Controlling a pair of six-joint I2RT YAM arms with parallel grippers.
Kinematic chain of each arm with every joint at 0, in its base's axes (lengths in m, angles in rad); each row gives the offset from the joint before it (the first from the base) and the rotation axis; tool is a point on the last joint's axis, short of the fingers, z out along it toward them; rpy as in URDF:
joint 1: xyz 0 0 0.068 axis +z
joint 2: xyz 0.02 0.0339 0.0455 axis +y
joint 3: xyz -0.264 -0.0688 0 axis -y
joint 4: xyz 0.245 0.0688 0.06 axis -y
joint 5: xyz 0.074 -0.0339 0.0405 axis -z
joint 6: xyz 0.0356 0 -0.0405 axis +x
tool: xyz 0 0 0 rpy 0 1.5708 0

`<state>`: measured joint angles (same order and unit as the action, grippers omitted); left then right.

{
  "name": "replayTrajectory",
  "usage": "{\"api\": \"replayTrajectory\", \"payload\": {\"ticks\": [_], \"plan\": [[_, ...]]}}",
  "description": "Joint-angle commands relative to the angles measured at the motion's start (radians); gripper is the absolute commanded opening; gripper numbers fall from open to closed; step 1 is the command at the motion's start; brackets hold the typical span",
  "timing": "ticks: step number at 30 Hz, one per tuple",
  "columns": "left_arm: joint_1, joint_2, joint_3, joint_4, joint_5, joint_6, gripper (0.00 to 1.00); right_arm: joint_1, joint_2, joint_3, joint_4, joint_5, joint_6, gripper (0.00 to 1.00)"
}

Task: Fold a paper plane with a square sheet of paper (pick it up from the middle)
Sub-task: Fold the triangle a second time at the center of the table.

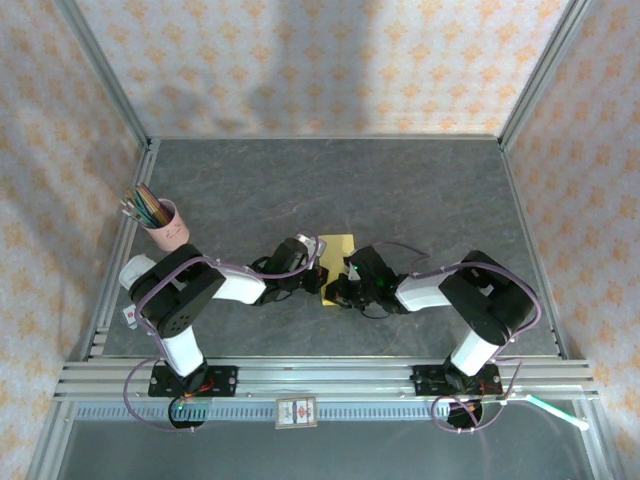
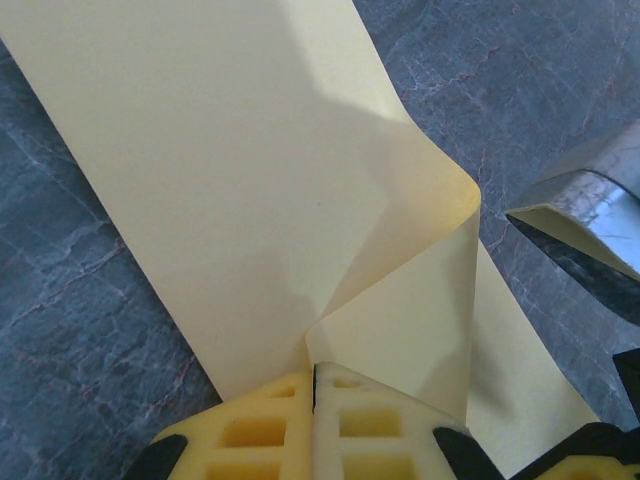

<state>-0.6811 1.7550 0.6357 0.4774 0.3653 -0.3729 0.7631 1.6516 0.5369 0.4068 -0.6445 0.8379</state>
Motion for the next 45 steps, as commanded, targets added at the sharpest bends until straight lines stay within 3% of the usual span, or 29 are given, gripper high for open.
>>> {"api": "replayTrajectory", "payload": {"ticks": [1, 14, 45], "plan": [[-0.005, 0.065, -0.007, -0.136, -0.060, 0.017, 0.00, 0.005, -0.041, 0.022, -0.082, 0.037, -0.034, 0.01], [-0.004, 0.067, -0.009, -0.140, -0.060, 0.020, 0.00, 0.022, -0.036, 0.009, 0.016, -0.005, 0.027, 0.01], [-0.004, 0.066, -0.001, -0.164, -0.071, 0.036, 0.00, 0.027, 0.009, -0.009, 0.010, -0.018, 0.021, 0.01]]}}
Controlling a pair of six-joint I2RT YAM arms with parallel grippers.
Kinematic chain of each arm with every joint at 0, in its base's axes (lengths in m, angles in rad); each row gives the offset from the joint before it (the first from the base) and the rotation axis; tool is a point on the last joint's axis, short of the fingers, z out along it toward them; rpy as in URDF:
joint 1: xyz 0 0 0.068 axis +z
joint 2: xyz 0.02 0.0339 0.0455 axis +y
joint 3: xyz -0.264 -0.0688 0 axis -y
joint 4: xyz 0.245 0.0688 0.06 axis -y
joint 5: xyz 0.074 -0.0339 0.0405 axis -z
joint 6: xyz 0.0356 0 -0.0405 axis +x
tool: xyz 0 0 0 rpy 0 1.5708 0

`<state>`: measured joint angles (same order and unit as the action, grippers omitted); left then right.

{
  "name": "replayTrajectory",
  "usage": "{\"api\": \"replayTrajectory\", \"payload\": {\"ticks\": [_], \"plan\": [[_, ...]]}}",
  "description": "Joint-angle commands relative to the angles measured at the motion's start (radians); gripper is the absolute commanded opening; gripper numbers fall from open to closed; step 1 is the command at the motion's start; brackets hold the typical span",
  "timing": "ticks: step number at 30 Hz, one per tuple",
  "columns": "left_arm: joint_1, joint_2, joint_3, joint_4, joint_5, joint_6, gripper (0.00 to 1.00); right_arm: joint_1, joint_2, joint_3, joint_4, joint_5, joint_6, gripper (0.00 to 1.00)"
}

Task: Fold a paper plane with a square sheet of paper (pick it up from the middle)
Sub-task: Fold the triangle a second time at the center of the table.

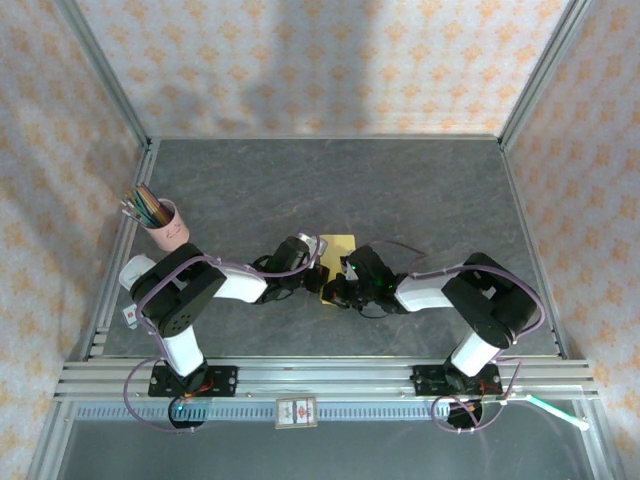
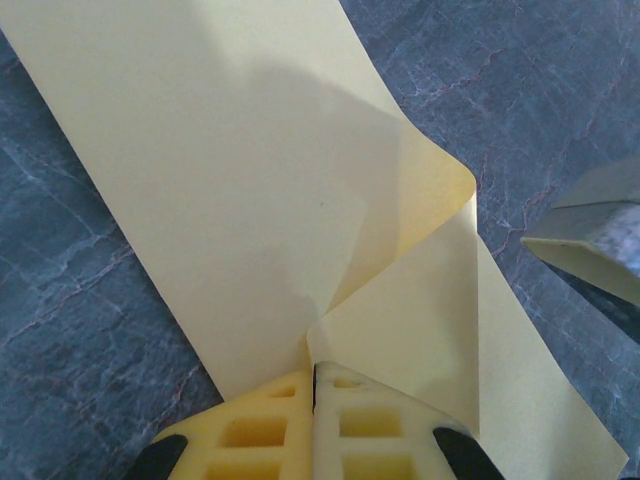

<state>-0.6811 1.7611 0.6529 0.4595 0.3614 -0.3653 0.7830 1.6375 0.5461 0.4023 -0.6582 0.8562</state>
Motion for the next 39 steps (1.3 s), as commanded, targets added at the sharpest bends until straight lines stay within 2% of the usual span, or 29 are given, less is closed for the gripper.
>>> {"api": "replayTrajectory", "payload": {"ticks": [1, 12, 18, 29, 39], "plan": [[-0.005, 0.061, -0.016, -0.145, -0.068, 0.028, 0.00, 0.007, 0.026, -0.024, 0.009, -0.003, 0.001, 0.01], [-0.004, 0.067, -0.011, -0.152, -0.073, 0.029, 0.00, 0.007, -0.018, 0.027, -0.102, 0.016, -0.048, 0.01], [-0.005, 0.067, -0.009, -0.153, -0.071, 0.029, 0.00, 0.006, -0.032, 0.041, -0.064, -0.004, -0.021, 0.01], [-0.005, 0.072, -0.006, -0.157, -0.071, 0.029, 0.00, 0.007, 0.049, 0.000, -0.029, -0.020, -0.026, 0.01], [-0.005, 0.073, -0.003, -0.156, -0.070, 0.028, 0.00, -0.028, -0.043, 0.068, -0.172, 0.011, -0.099, 0.01]]}}
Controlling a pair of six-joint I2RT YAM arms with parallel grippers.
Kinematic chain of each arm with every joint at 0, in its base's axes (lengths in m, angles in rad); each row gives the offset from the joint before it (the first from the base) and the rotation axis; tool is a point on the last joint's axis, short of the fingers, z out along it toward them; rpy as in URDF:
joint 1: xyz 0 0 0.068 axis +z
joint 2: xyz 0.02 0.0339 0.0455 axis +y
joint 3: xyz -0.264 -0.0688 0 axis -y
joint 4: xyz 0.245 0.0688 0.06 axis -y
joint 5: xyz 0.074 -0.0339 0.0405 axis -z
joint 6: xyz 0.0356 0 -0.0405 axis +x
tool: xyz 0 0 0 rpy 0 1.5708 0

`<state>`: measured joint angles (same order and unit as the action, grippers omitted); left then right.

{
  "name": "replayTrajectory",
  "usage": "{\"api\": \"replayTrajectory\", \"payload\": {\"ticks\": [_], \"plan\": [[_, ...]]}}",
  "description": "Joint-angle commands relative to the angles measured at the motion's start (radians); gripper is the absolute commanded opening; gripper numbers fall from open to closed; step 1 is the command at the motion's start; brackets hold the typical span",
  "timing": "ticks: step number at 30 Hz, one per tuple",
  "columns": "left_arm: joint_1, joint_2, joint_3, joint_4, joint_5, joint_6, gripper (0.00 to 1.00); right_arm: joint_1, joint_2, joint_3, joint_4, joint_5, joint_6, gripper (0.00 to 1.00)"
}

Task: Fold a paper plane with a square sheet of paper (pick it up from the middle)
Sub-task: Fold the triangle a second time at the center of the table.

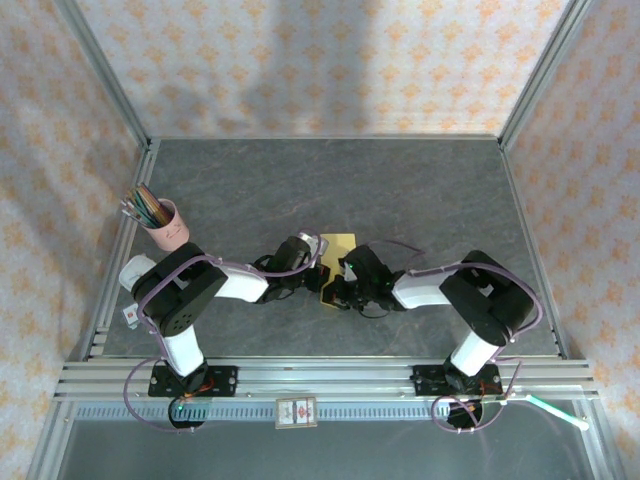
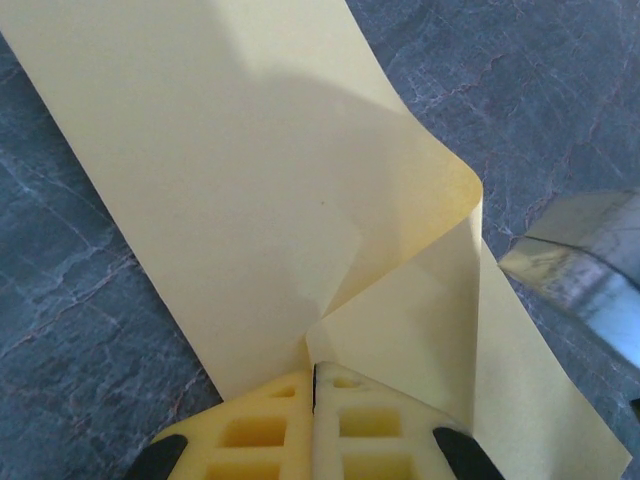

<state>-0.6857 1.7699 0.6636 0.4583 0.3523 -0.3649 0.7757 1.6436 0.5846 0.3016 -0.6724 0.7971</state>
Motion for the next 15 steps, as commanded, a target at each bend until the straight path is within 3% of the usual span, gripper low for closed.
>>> {"api": "replayTrajectory", "payload": {"ticks": [1, 15], "plan": [[0.000, 0.062, -0.015, -0.155, -0.060, 0.029, 0.00, -0.029, -0.059, 0.032, -0.083, 0.029, -0.047, 0.01], [0.001, 0.060, -0.023, -0.150, -0.058, 0.029, 0.00, -0.149, -0.053, 0.080, -0.091, 0.039, -0.078, 0.01]]}}
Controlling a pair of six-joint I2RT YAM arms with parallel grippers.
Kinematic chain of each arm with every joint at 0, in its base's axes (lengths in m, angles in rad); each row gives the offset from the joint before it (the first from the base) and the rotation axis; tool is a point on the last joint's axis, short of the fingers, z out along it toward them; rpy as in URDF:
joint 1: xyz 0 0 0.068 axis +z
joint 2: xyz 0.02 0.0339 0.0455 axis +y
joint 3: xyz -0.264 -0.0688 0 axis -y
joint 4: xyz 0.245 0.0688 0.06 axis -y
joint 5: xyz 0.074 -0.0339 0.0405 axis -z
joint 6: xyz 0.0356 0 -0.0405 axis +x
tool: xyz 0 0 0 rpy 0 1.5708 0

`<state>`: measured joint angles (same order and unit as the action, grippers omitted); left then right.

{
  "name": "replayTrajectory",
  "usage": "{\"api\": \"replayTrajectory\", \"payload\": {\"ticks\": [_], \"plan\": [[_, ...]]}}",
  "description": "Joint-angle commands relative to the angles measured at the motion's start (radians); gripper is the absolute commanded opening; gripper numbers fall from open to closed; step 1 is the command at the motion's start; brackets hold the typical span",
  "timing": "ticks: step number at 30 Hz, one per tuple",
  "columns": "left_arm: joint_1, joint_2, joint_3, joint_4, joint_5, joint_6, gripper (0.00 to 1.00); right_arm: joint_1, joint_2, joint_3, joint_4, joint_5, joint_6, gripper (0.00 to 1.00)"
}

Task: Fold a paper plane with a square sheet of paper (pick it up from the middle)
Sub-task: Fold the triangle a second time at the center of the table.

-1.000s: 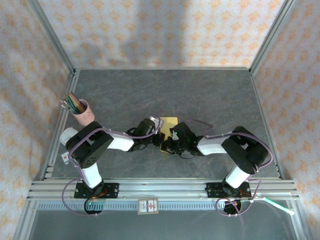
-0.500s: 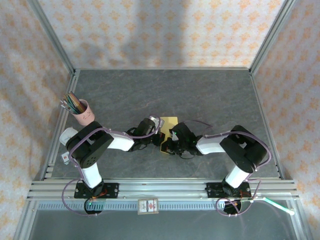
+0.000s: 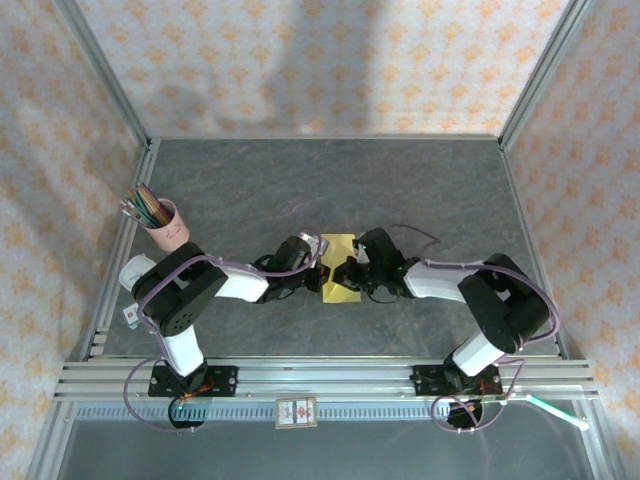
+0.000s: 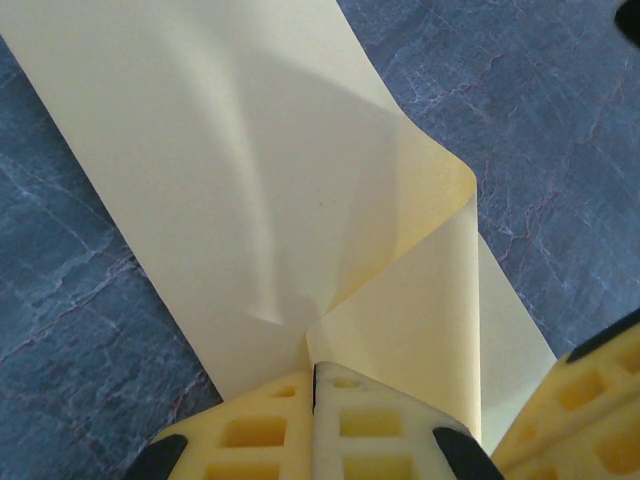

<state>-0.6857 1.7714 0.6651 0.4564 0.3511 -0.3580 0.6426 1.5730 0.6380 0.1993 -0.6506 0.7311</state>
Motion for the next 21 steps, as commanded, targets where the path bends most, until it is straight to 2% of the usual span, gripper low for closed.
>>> {"api": "replayTrajectory", "payload": {"ticks": [1, 10, 21], "plan": [[0.000, 0.059, -0.024, -0.148, -0.058, 0.021, 0.00, -0.019, 0.022, 0.028, 0.020, 0.014, -0.008, 0.01], [0.000, 0.059, -0.018, -0.156, -0.058, 0.024, 0.00, -0.018, 0.061, 0.036, 0.064, -0.011, 0.013, 0.01], [0.000, 0.062, -0.015, -0.163, -0.058, 0.031, 0.00, -0.032, 0.107, 0.023, 0.022, 0.023, -0.027, 0.01]]}}
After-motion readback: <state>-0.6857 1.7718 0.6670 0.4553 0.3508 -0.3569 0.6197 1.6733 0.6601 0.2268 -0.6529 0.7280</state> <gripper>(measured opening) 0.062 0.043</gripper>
